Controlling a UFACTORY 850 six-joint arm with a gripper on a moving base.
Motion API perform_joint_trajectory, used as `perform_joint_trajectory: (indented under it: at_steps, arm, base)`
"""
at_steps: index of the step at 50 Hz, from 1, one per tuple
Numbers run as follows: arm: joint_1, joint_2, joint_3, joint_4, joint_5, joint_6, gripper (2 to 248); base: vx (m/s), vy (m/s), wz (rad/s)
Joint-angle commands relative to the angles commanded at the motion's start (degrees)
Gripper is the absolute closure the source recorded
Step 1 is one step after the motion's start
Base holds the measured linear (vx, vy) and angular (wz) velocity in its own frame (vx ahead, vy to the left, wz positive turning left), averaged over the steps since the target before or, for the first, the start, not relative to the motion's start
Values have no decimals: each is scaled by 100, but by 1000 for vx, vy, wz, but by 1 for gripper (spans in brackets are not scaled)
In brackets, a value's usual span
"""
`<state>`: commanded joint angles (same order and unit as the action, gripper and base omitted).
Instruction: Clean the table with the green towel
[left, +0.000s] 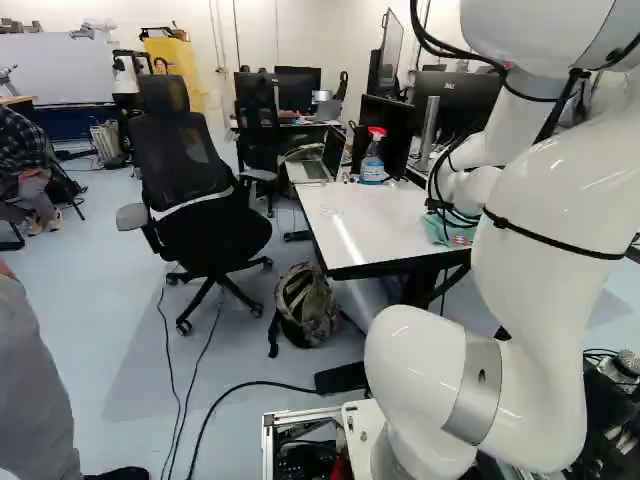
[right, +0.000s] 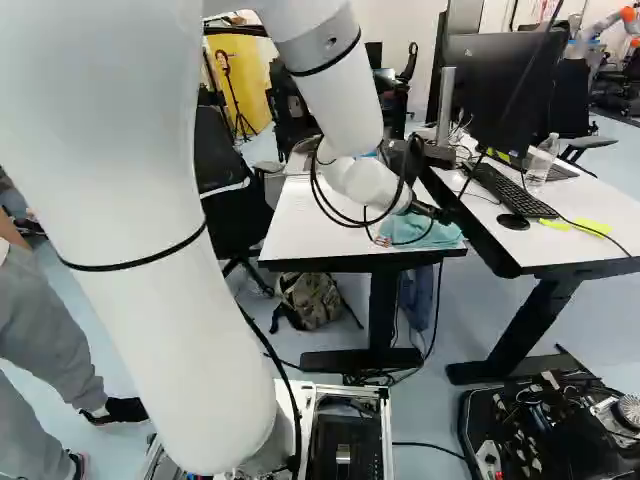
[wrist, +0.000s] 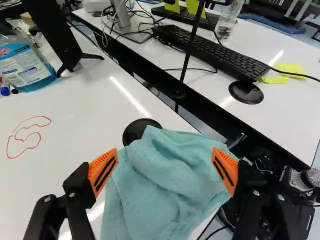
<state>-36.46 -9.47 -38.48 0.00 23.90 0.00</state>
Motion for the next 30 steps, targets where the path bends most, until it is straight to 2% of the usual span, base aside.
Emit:
perform_joint_trajectory:
  at_steps: [6, 30]
  arm:
    - [0, -101, -21, 0, 0, 0, 3]
    - [0, -101, -21, 0, -138, 0, 3]
  base:
    - [0, 0, 0]
    - [0, 0, 0]
